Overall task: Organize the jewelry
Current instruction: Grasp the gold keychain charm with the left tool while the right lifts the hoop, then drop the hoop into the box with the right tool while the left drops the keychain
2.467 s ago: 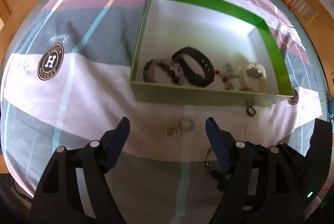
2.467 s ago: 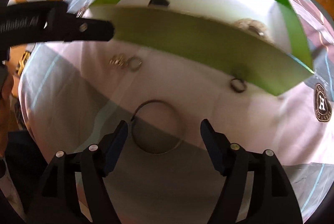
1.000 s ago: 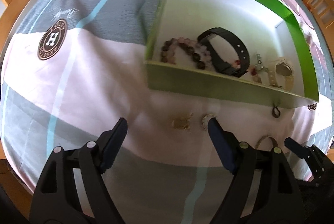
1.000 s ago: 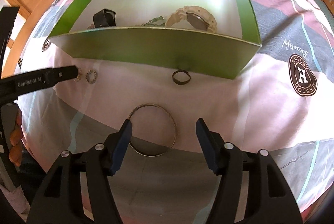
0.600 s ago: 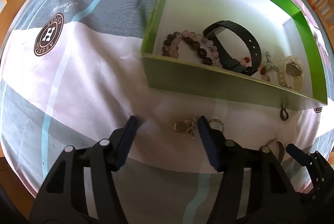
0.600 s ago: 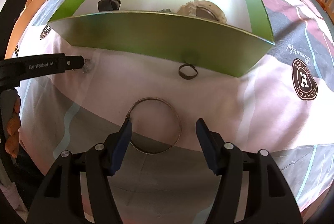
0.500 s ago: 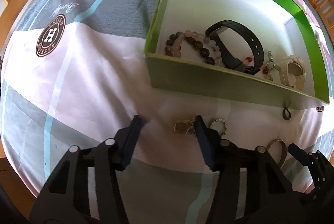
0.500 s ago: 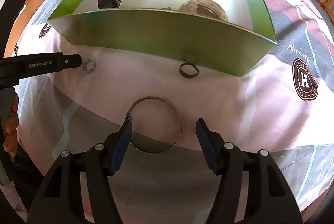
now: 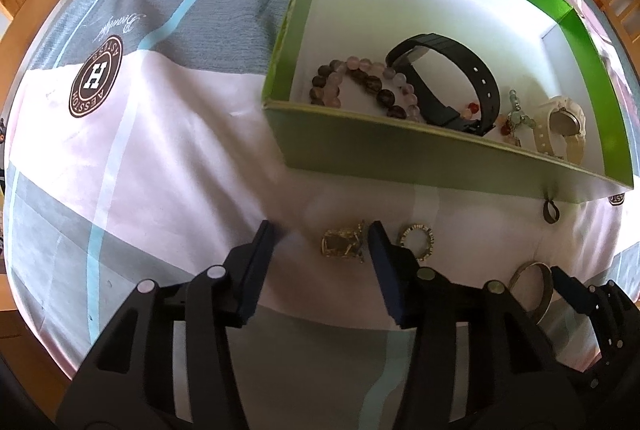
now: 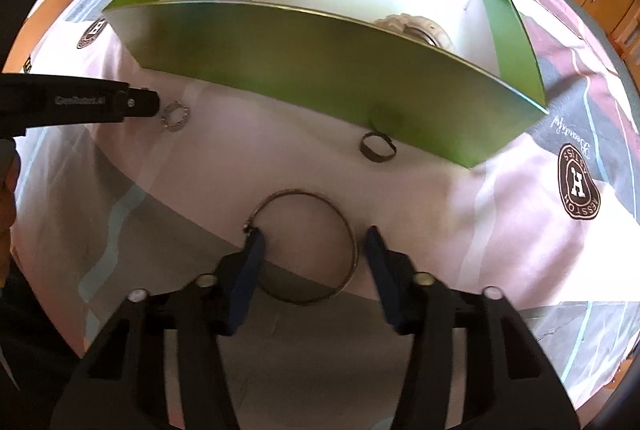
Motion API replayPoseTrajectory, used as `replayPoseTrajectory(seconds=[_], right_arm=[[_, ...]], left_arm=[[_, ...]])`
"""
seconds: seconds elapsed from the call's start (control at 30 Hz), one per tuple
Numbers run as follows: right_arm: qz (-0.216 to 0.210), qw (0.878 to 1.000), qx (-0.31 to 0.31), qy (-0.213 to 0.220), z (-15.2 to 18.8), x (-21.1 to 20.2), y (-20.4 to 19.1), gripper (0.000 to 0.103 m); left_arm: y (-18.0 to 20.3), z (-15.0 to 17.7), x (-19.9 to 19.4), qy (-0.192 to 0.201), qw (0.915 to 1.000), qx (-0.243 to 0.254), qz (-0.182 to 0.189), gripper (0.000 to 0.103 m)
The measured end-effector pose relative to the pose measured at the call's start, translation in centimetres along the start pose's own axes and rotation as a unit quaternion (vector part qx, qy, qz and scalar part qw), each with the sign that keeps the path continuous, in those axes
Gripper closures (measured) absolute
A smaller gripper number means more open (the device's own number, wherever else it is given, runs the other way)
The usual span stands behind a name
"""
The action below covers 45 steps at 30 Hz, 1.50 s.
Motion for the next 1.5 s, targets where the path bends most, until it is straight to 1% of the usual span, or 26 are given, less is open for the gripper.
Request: replayPoseTrajectory(seconds=[0.03,0.1,0.13,0.23,0.37,0.4,0.43,0.47,0.5,0.53,0.57,0.67,0.73,0.77,0.8,0.87,0.97,1.07,1.27,1.37,1.43,1.47,1.5], right_arm=[[0.001,1.000,-0.003,0.001,0.0,-0.1,-0.1,0.066],[0.000,1.000,-0.006,0.001,0.0,-0.1,-0.3,0.070],[-0.002,1.000,-0.005,0.000,0.0,-0.2,-0.4,0.073],[-0.006,1.000,-0.001,0.003,-0.3,-0.3,0.2,0.076],[-0.016,1.000,0.004,0.006,-0.6,-0.8,0.6,0.076],[-0.020,1.000,0.008,0.005,-0.7,-0.9,0.8,0.074],[-0.025,1.000,0.014,0.005,-0.3,-1.0,0.7,0.062],[-0.036,0.999,0.022,0.002,-0.3,-1.0,0.7,0.053],[-0.047,0.999,0.028,0.003,-0.3,-1.3,0.7,0.037],[-0.052,0.998,0.031,0.007,-0.4,-1.6,0.8,0.030],[-0.053,0.998,0.029,0.015,-0.4,-1.9,0.6,0.030],[-0.028,0.999,0.002,0.022,-0.1,-1.5,-0.1,0.030],[-0.005,1.000,-0.011,0.014,0.3,-0.6,-0.3,0.030],[-0.004,1.000,-0.013,0.007,0.5,-0.3,-0.3,0.030],[-0.008,1.000,-0.011,0.002,0.6,0.0,-0.4,0.033],[-0.010,1.000,-0.011,0.000,0.8,0.1,-0.5,0.044],[-0.010,1.000,-0.014,0.001,0.8,-0.4,-0.8,0.045],[-0.023,1.000,-0.002,0.003,0.6,-0.6,-0.4,0.045],[-0.068,0.997,0.016,0.030,-0.5,-3.3,0.3,0.045],[-0.093,0.994,0.025,0.054,-1.2,-4.5,0.6,0.045],[-0.106,0.991,0.030,0.074,-1.5,-5.5,0.5,0.045],[-0.115,0.989,0.031,0.089,-1.6,-6.6,1.2,0.045],[-0.121,0.987,0.033,0.100,-2.1,-7.0,0.8,0.045]], left_arm=[[0.2,0.0,0.0,0.001,1.0000,0.001,-0.002,0.064],[0.4,-0.1,-0.2,0.004,1.0000,-0.002,0.002,0.078],[0.4,-0.1,-0.4,0.006,1.0000,-0.004,0.006,0.080],[0.3,-0.2,-1.1,0.009,0.9998,-0.008,0.014,0.082],[0.3,-0.5,-2.1,0.016,0.9996,-0.008,0.023,0.082],[0.4,-0.6,-2.2,0.016,0.9996,-0.008,0.024,0.082],[0.4,-0.6,-2.4,0.016,0.9995,-0.009,0.024,0.082],[0.4,-0.7,-2.4,0.015,0.9996,-0.008,0.024,0.082],[0.5,-0.7,-2.5,0.013,0.9996,-0.008,0.023,0.081],[0.5,-0.8,-2.2,0.011,0.9996,-0.007,0.023,0.081],[0.6,-0.8,-1.9,0.008,0.9997,-0.006,0.023,0.081],[0.7,-0.7,-1.9,0.007,0.9997,-0.001,0.023,0.081],[0.9,-0.7,-1.3,0.008,0.9997,0.001,0.024,0.081],[1.0,-0.7,-1.3,0.008,0.9997,0.001,0.024,0.081],[1.3,-0.7,-0.8,0.008,0.9997,0.001,0.024,0.081],[1.3,-0.7,-0.8,0.009,0.9997,0.001,0.024,0.081],[1.4,-0.8,-1.0,0.014,0.9996,0.000,0.026,0.081],[1.3,-0.7,-1.9,0.021,0.9992,0.000,0.033,0.081],[1.9,-1.1,-4.7,0.055,0.9966,0.013,0.059,0.081],[2.1,-1.4,-6.4,0.077,0.9936,0.017,0.081,0.081],[2.1,-1.7,-7.3,0.094,0.9905,0.012,0.100,0.081],[2.1,-1.9,-7.6,0.102,0.9890,0.010,0.107,0.081],[2.2,-2.0,-7.9,0.108,0.9879,0.008,0.111,0.081]])
Point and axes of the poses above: each gripper's, at about its wrist camera, not at the fingertips, and x roughly the way its jaws point, y to its right, z to its underside, the point moved 4 cm from there along x, roughly the way its jaws point, and after that the axes turned 12 degrees about x, right-handed, at the moved point
